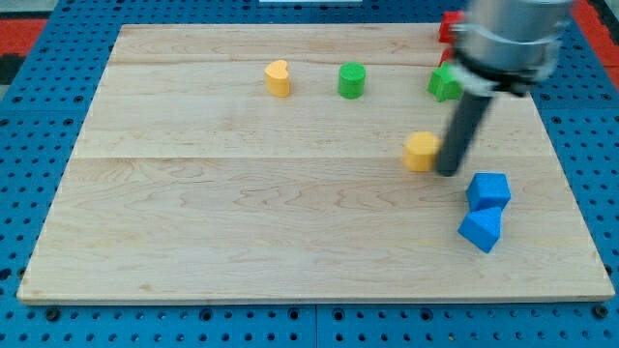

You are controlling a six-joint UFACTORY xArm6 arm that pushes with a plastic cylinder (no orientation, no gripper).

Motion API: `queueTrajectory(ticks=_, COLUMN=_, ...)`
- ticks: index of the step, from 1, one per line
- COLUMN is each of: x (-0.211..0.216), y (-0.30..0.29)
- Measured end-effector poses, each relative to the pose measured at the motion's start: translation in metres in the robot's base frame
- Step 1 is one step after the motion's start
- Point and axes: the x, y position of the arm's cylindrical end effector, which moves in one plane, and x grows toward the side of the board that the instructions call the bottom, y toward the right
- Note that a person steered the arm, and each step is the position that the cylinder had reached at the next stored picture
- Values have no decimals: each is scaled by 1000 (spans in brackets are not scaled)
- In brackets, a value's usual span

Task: Move the yellow hexagon to the left side of the board

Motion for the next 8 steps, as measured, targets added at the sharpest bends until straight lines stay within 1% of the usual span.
queueTrajectory(ticks=1, x=-35, y=-64)
queueTrajectory(ticks=2, x=-42, y=4)
queueTrajectory(ticks=3, x=-56, y=37)
queueTrajectory(ticks=4, x=-90, y=-24)
queueTrajectory(ticks=5, x=-86, y=-113)
queueTrajectory(ticks=7, x=-24, y=-95)
queueTrajectory(ticks=8, x=-55, y=-178)
